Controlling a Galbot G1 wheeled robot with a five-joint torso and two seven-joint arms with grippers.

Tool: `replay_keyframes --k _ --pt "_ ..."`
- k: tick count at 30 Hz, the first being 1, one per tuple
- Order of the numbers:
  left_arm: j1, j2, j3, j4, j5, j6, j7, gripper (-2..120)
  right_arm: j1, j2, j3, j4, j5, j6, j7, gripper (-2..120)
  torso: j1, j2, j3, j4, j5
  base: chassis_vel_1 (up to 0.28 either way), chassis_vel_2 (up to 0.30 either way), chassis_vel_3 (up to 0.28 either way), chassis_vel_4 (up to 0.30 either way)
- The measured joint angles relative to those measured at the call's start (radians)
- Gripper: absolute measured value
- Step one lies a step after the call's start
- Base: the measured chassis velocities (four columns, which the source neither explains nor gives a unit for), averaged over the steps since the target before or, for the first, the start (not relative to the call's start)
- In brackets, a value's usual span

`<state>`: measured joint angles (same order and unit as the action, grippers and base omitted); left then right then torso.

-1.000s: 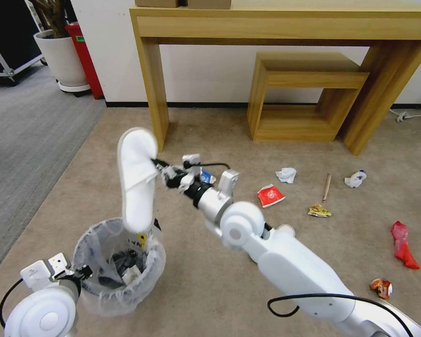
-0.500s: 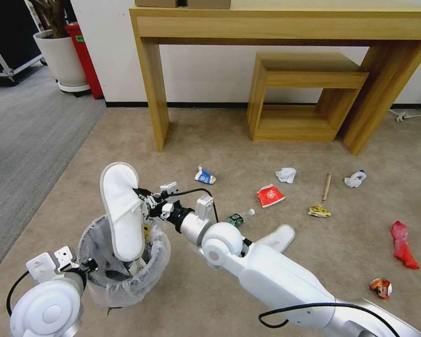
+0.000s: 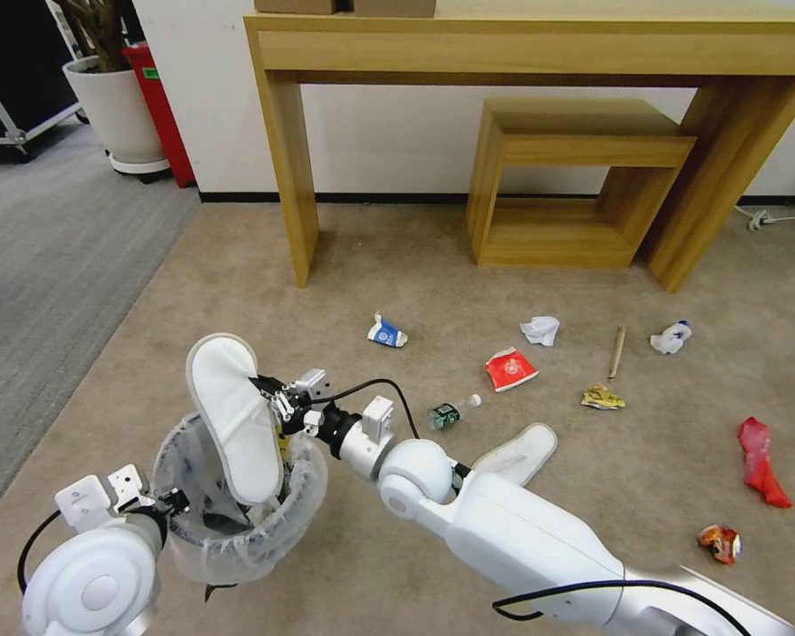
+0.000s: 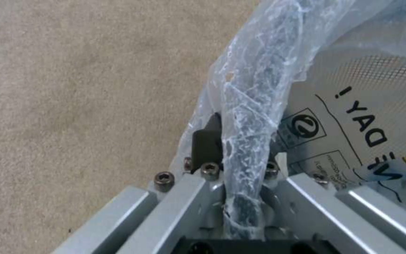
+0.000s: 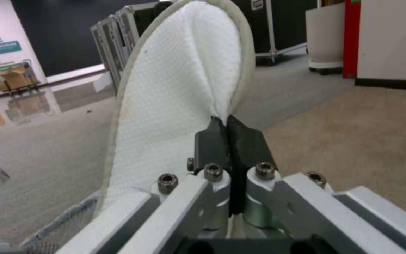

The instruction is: Pick up the trash bin and place the garbage on the floor into it.

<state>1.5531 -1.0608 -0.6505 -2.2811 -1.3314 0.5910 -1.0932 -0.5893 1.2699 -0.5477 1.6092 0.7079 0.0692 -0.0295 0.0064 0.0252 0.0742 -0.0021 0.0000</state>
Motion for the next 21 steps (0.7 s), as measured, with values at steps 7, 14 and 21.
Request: replay_keyframes --k 7,14,21 --pt "-0.005 0.018 -0.002 0.001 -0.016 0.000 -0.006 0 0.007 -0.002 -0.010 -0.033 -0.037 0.058 -0.055 3 0.000 0.000 0.000 0.0000 0.0000 0.000 0.000 0.000 0.000" --pt "-0.007 0.035 -0.006 0.004 -0.027 -0.002 -0.011 0 0.024 0.000 -0.020 -0.047 -0.054 0.072 -0.057 27 0.000 0.000 0.000 0.0000 0.0000 0.000 0.000 0.000 0.000" --pt "-0.010 0.042 -0.002 0.009 -0.029 -0.003 -0.014 0 0.057 0.019 -0.029 -0.067 -0.044 0.068 -0.023 50 0.000 0.000 0.000 0.0000 0.0000 0.000 0.000 0.000 0.000"
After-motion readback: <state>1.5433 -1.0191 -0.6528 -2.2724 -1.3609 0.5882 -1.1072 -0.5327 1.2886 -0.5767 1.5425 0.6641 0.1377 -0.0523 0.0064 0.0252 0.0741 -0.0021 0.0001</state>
